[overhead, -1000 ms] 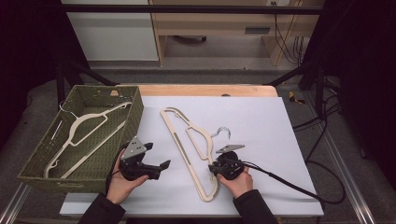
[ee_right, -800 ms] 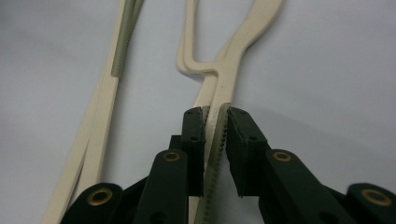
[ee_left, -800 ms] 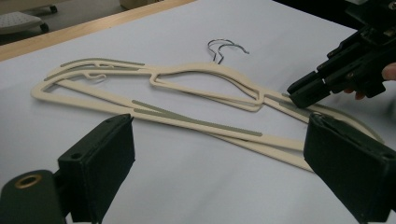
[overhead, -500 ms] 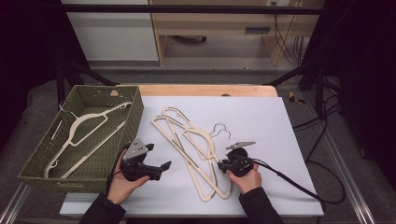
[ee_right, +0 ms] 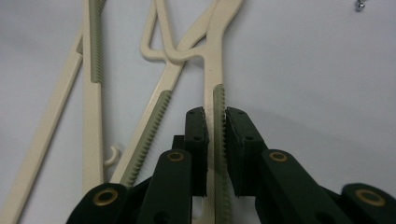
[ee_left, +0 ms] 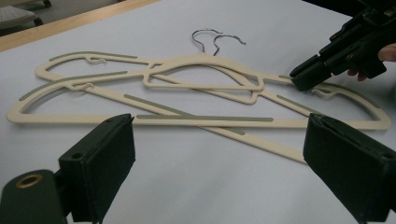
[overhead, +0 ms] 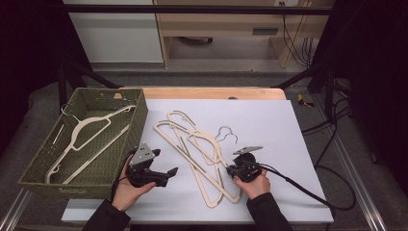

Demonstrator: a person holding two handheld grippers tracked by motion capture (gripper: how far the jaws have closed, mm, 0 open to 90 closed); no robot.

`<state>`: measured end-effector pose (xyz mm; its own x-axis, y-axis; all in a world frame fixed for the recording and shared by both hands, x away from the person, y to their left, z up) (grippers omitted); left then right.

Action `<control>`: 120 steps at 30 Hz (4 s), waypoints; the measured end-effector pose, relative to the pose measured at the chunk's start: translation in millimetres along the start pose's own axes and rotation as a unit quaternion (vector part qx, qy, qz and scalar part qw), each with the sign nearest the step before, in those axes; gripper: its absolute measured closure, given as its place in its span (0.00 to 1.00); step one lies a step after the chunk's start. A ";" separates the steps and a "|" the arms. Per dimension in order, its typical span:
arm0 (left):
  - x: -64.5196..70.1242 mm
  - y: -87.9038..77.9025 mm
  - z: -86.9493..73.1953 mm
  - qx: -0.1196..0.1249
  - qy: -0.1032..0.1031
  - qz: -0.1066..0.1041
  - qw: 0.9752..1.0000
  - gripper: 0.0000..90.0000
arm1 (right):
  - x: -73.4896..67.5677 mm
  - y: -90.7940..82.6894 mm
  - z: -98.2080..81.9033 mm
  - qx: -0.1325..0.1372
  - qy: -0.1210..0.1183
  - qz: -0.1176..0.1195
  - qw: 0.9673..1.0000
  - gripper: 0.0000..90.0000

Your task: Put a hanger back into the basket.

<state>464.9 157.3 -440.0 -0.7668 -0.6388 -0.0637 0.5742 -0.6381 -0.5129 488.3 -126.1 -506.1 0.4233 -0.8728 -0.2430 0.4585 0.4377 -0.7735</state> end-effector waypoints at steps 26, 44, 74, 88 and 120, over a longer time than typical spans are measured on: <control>1.3 4.9 20.5 0.015 -0.006 0.001 1.000 0.11 | -18.8 -50.5 8.1 0.090 -0.075 0.112 0.987 0.96; -11.2 58.3 81.8 0.043 -0.010 0.005 0.999 0.34 | -22.3 -52.9 6.1 0.089 -0.081 0.118 0.986 0.95; 4.5 73.0 94.4 0.042 0.000 0.013 0.999 0.98 | -32.3 -66.6 14.3 0.139 -0.109 0.126 0.976 0.66; 51.7 41.3 103.9 0.066 0.015 0.008 0.998 0.98 | -62.8 -77.3 33.5 0.178 -0.128 0.149 0.964 0.70; 25.9 1.4 43.5 0.010 0.049 -0.069 0.996 0.22 | -71.1 -78.8 24.5 0.106 -0.158 0.197 0.962 0.97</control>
<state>458.4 121.2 -405.2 -0.8621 -0.5006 -0.0780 0.4670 -0.7255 -0.5056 441.2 -93.3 -413.6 0.7982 -0.5348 -0.2773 0.3474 0.7847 -0.5133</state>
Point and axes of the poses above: each handheld gripper's, and its own axes: y roughly forward along the jaws, z roughly out of its top, x roughly to its right, the point moved 5 cm from there along y, roughly forward along the jaws, and after that the axes turned 6 degrees about y, right-handed, at the moved point
